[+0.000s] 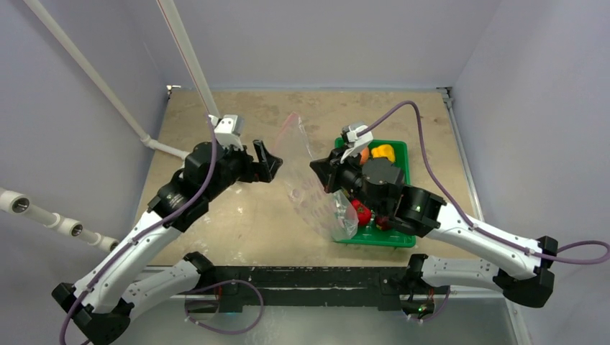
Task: Place the food in the zip-top bag and seal the zipper
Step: Pick up the zipper food storage bag at the center of the board, then open the zipper of the food storage bag at the center of the board.
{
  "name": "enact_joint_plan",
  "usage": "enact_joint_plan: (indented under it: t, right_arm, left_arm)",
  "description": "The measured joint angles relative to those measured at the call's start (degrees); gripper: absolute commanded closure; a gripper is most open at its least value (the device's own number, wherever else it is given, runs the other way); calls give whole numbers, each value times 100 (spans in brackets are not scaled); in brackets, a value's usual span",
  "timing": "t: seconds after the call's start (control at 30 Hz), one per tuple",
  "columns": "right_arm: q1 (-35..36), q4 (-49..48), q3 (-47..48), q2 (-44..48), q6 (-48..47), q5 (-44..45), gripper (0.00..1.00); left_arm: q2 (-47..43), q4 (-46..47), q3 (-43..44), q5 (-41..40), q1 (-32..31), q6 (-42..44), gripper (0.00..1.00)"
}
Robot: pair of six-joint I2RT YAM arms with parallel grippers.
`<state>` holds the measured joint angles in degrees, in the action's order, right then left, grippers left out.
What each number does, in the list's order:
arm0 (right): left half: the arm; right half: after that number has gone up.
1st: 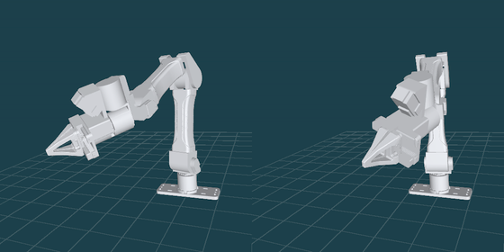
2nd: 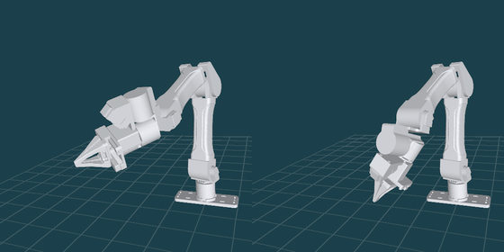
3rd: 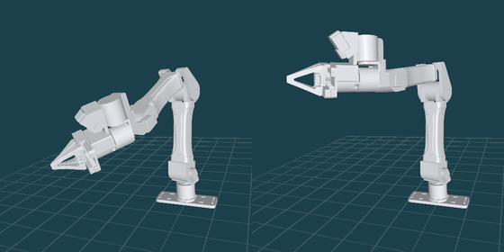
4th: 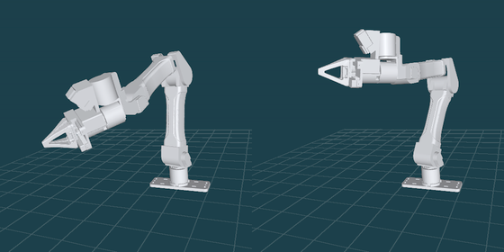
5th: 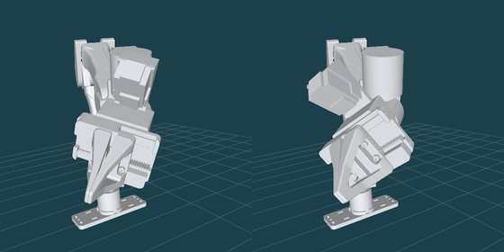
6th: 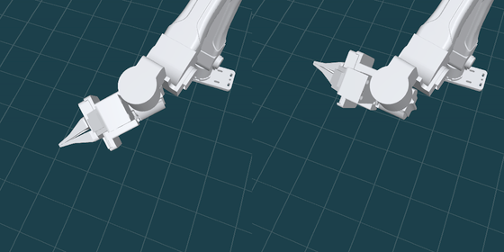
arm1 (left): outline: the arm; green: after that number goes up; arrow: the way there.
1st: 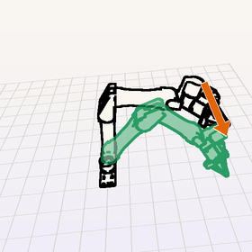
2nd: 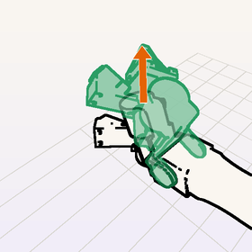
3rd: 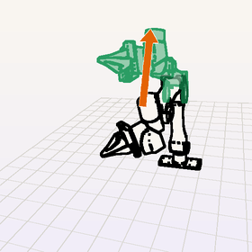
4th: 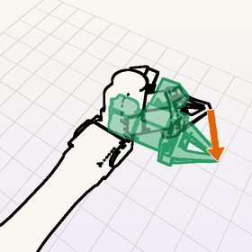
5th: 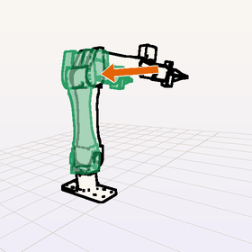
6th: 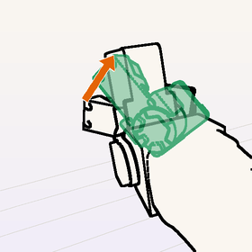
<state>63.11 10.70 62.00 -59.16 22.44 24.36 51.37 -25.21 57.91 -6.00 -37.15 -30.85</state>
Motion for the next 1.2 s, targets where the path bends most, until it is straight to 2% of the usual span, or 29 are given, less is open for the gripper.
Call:
enact_joint_plan:
  t: [0.13, 0.33, 0.67, 1.0, 1.2]
  right_arm:
    - [0, 138, 144, 138, -190, -339, 100]
    - [2, 398, 306, 216, -424, -809, 100]
    - [7, 621, 339, 234, -975, -1539, 100]
    - [24, 603, 343, 468, -2197, -2566, 100]
    - [24, 833, 562, 243, -2966, -2977, 100]
  left_arm:
    - [-374, -236, 59, 90, 0, 258, 14]
    - [-697, -621, 302, 181, 0, 662, 26]
    - [-1056, -1388, 398, 48, 0, 1401, 30]
    - [-1668, -1720, 424, -22, 0, 1963, 34]
    - [-1899, -1860, 448, -20, 0, 2085, 40]
